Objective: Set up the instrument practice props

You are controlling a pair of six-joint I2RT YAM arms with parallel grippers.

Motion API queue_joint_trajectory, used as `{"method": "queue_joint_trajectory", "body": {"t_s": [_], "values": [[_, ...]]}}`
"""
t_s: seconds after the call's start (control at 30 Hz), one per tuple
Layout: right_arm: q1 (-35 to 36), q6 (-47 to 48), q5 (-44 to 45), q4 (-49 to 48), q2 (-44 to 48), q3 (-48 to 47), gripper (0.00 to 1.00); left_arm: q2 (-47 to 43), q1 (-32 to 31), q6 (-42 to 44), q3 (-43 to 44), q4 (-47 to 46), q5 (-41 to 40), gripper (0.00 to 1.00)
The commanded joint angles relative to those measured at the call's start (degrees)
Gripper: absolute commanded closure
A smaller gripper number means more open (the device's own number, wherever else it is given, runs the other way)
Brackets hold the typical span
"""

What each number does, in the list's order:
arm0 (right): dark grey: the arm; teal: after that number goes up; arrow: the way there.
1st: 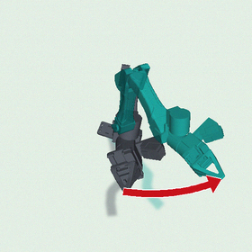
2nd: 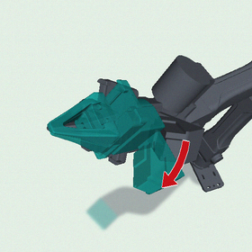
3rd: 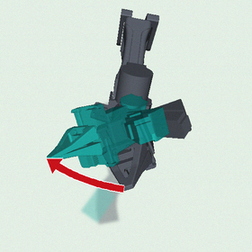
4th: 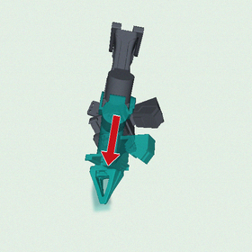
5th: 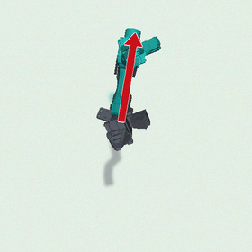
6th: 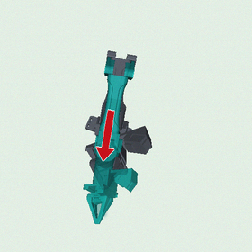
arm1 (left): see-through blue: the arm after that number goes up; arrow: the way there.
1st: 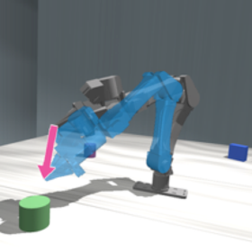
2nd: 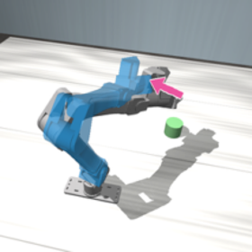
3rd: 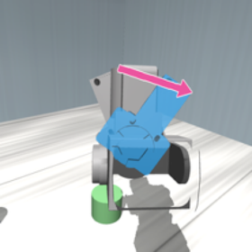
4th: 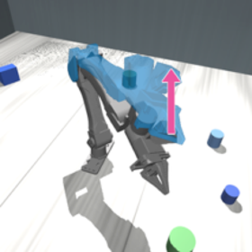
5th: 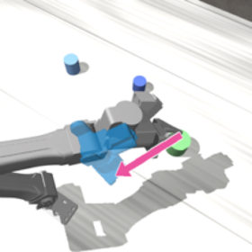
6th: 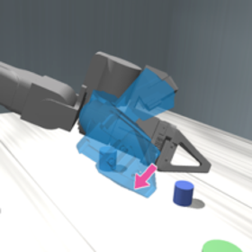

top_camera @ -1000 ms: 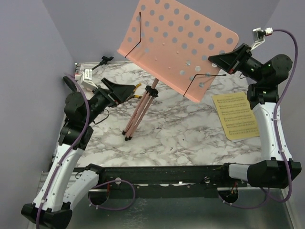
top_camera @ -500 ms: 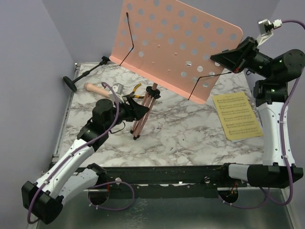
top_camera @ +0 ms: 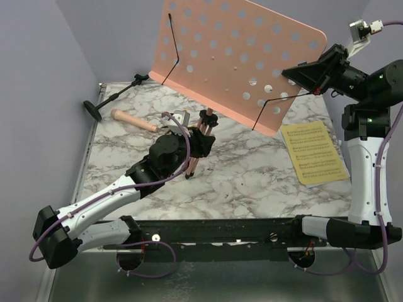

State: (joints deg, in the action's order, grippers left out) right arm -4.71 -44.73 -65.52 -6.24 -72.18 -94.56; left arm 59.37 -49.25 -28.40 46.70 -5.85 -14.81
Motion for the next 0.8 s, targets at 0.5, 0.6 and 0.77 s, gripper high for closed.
{"method": "queue_joint_trajectory", "body": {"t_s": [0.5, 0.6, 0.77], "values": [[-0.21, -5.32, 2.76, -15.55, 5.03, -3.43, 0.99, 4.03, -0.01, 12.23, -0.59, -38.79, 0.36, 0.22], [-0.17, -6.32, 2.80, -16.63, 5.21, -2.75, 0.99, 7.07, 0.02, 13.54, 1.59, -40.07, 2.02, 0.30], [-0.24, -8.52, 2.67, -18.81, 5.20, -2.09, 0.99, 11.78, 0.03, 19.54, 0.90, -49.66, 2.44, 0.42]]}}
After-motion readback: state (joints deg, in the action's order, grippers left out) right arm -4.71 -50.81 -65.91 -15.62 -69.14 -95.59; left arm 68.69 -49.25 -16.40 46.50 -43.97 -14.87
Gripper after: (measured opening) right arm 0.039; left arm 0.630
